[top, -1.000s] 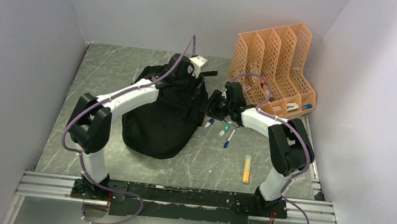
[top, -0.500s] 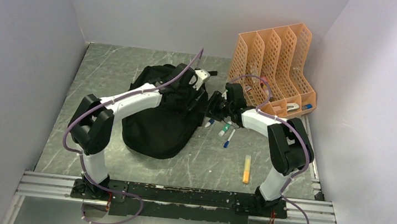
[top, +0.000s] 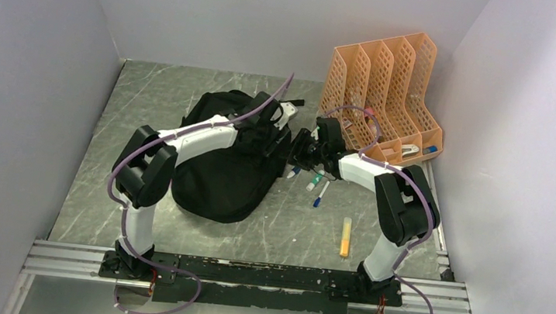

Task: Pack the student bag
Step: Unzip the student bag at the center of the board.

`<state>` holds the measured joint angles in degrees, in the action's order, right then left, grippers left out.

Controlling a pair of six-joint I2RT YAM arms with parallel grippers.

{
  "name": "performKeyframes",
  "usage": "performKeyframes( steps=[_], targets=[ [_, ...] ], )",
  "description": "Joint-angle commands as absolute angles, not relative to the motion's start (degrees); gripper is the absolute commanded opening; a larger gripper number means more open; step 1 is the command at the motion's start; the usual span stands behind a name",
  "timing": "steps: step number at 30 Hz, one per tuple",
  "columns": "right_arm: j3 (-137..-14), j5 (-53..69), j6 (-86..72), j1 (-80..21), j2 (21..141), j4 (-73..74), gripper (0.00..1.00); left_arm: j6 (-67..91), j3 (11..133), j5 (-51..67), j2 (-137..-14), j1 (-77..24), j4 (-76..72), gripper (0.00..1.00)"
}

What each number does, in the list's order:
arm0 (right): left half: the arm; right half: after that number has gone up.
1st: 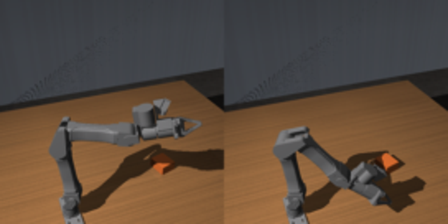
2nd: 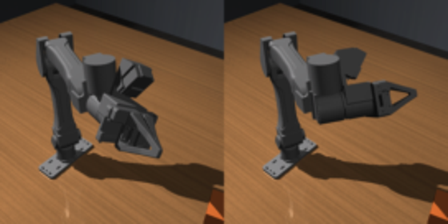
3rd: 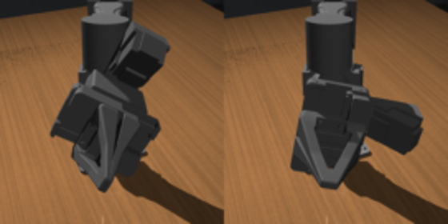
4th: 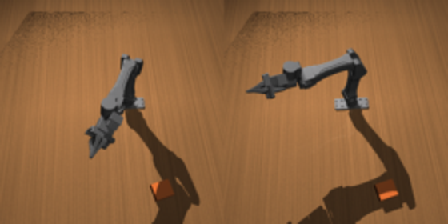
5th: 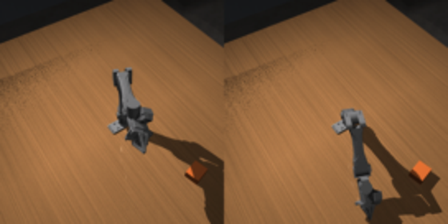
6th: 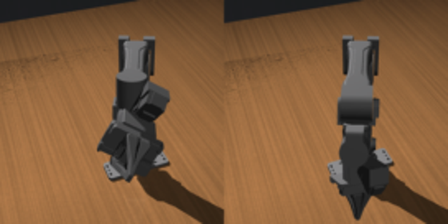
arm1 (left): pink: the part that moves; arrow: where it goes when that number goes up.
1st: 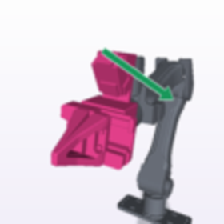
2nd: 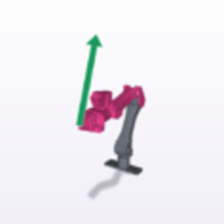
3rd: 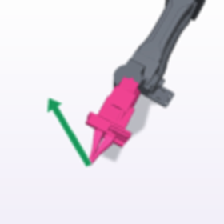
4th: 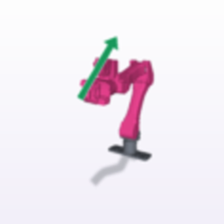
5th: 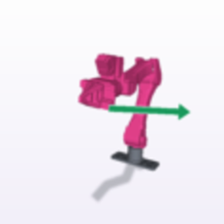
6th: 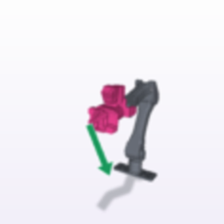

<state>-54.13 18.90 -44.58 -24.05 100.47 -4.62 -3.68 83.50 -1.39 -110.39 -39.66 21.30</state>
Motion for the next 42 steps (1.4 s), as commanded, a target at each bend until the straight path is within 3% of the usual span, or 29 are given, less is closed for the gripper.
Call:
performKeyframes(
  steps=[1, 15, 18, 24, 42],
  targets=[
    [-53.61, 19.92, -44.12, -23.64, 101.57, -5.54, 0.48, -4.80, 84.20, -1.99, -109.70, -40.47, 21.95, 0.57],
    [-53.61, 20.21, -43.83, -23.58, 101.73, -5.46, 0.47, -4.34, 83.14, -1.26, -110.85, -40.64, 23.05, 0.41],
    [-53.55, 20.30, -43.77, -23.47, 101.85, -5.54, 0.47, -3.99, 82.40, -0.82, -110.75, -40.69, 22.90, 0.33],
    [-53.53, 20.48, -43.84, -23.53, 102.04, -5.66, 0.47, -2.94, 83.44, -0.80, -110.27, -40.69, 23.58, 0.06],
    [-53.61, 19.13, -43.08, -23.49, 101.41, -4.59, 0.47, 4.97, 83.42, -15.61, -104.70, -40.58, 22.59, 0.05]
  ],
)
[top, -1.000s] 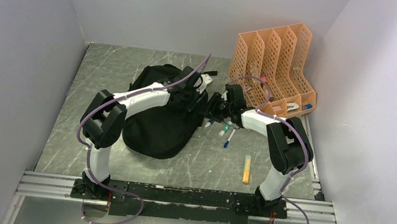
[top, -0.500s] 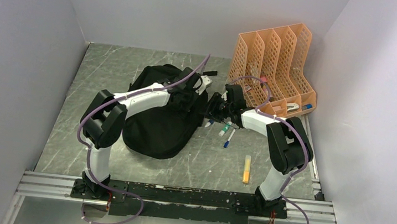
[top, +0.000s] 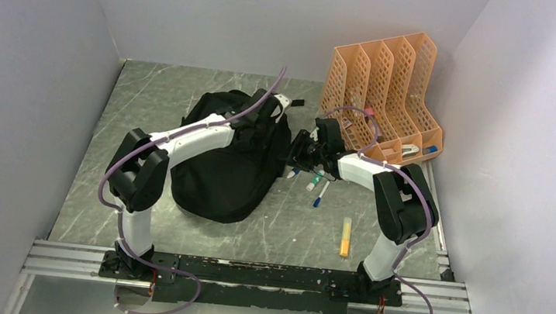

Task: Pack the student bag
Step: Unzip the student bag at the center of the board.

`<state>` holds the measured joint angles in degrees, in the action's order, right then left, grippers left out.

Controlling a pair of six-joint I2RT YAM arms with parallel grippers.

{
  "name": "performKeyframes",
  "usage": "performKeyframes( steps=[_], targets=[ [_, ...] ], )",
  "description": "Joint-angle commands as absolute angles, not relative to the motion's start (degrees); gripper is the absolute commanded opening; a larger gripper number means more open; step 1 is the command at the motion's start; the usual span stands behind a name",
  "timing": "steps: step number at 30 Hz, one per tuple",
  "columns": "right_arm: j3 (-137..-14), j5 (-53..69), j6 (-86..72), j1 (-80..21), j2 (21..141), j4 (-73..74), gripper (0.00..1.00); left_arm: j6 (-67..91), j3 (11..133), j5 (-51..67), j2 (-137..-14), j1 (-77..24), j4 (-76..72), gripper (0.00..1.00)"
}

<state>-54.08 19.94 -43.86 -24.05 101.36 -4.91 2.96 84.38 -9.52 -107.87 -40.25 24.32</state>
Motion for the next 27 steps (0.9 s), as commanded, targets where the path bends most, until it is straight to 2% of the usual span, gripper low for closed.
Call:
performKeyframes(
  steps=[1, 14, 27],
  targets=[
    [-53.61, 18.82, -43.07, -23.52, 101.17, -4.50, 0.47, 5.13, 83.03, -16.58, -104.48, -40.48, 22.48, 0.05],
    [-56.98, 18.29, -43.00, -24.09, 99.12, -0.54, 0.65, 6.24, 81.49, -14.91, -104.38, -40.42, 21.29, 0.05],
    [-63.56, 13.08, -39.06, -28.49, 102.42, 5.79, 0.73, 6.94, 81.17, -13.90, -103.76, -40.42, 20.84, 0.05]
  ],
)
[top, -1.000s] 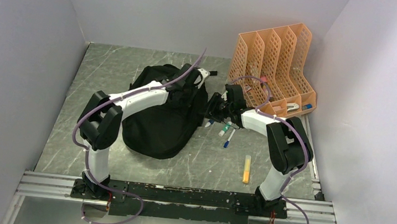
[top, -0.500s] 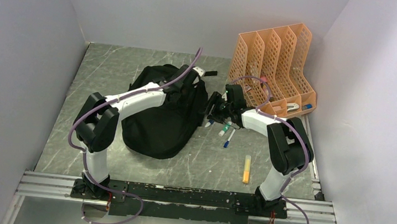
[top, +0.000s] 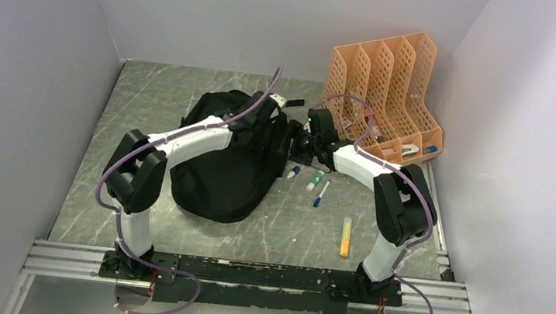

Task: Pack the student bag
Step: Unzip the student bag at the center of the board.

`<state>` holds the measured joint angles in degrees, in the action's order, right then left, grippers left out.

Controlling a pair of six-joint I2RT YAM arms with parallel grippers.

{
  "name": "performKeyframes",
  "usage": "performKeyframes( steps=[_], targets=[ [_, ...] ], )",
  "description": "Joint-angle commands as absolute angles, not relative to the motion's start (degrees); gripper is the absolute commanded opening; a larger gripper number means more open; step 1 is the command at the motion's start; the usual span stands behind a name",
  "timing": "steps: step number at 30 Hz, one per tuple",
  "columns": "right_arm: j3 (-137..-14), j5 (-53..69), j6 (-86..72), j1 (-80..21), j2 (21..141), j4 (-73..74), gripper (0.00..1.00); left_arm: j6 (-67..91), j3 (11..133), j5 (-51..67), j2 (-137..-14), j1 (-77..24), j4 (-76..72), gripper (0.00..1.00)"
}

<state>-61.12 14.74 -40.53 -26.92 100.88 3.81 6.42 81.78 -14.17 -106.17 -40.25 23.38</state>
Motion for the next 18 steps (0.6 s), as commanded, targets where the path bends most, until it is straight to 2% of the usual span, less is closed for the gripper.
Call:
performKeyframes(
  steps=[1, 7, 10, 18],
  targets=[
    [-64.14, 13.02, -38.83, -28.83, 102.80, 6.05, 0.74, 7.02, 81.24, -13.77, -103.72, -40.42, 20.88, 0.05],
    [-66.08, 10.41, -37.82, -30.83, 105.24, 7.39, 0.75, 7.21, 80.97, -13.46, -103.72, -40.41, 20.83, 0.05],
    [-66.69, 7.69, -36.66, -31.66, 106.67, 8.52, 0.72, 7.29, 80.84, -13.50, -103.52, -40.42, 20.76, 0.05],
    [-65.70, 3.42, -35.49, -32.42, 106.46, 8.57, 0.52, 7.65, 80.56, -16.21, -103.18, -40.25, 21.38, 0.05]
  ],
)
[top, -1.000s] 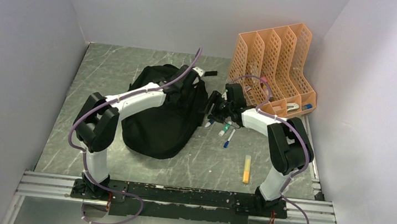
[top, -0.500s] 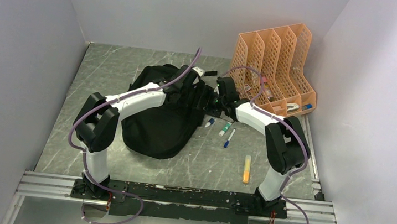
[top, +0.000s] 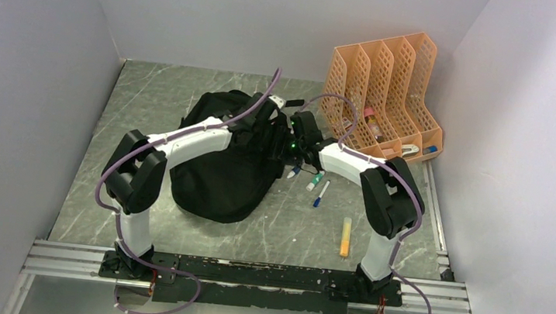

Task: Pack the student bag
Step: Unzip the student bag at the center of the board.

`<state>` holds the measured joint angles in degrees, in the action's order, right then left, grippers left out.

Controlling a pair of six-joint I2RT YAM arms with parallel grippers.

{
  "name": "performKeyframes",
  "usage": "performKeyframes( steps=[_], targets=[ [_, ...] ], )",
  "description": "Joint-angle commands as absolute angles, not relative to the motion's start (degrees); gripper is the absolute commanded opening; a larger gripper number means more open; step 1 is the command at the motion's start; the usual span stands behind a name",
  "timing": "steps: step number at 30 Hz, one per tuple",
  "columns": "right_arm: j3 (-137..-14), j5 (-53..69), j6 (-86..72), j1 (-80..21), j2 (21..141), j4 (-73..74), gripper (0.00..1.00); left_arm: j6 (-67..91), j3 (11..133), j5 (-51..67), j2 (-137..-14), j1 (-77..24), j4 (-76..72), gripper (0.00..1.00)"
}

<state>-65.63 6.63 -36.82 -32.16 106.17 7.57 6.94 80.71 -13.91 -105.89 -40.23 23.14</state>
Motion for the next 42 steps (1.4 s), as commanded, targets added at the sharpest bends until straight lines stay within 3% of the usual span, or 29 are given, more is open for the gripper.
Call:
performKeyframes(
  steps=[1, 8, 23, 37, 42],
  targets=[
    [-65.73, 3.35, -35.33, -32.42, 106.57, 8.67, 0.49, 7.90, 80.63, -16.83, -103.23, -40.16, 21.67, 0.05],
    [-64.71, 3.60, -35.33, -32.40, 106.65, 7.83, 0.32, 10.78, 79.98, -22.68, -102.04, -36.73, 24.17, 0.05],
    [-64.24, 3.16, -34.48, -32.26, 106.71, 8.10, 0.29, 14.15, 76.39, -30.41, -98.11, -21.45, 24.42, 0.05],
    [-64.68, 4.40, -33.36, -31.94, 106.26, 8.67, 0.27, 14.29, 75.66, -31.26, -98.18, -13.11, 23.24, 0.05],
    [-63.94, 6.39, -32.61, -31.91, 104.59, 7.09, 0.28, 12.99, 73.83, -25.43, -96.20, -12.74, 20.17, 0.05]
  ],
)
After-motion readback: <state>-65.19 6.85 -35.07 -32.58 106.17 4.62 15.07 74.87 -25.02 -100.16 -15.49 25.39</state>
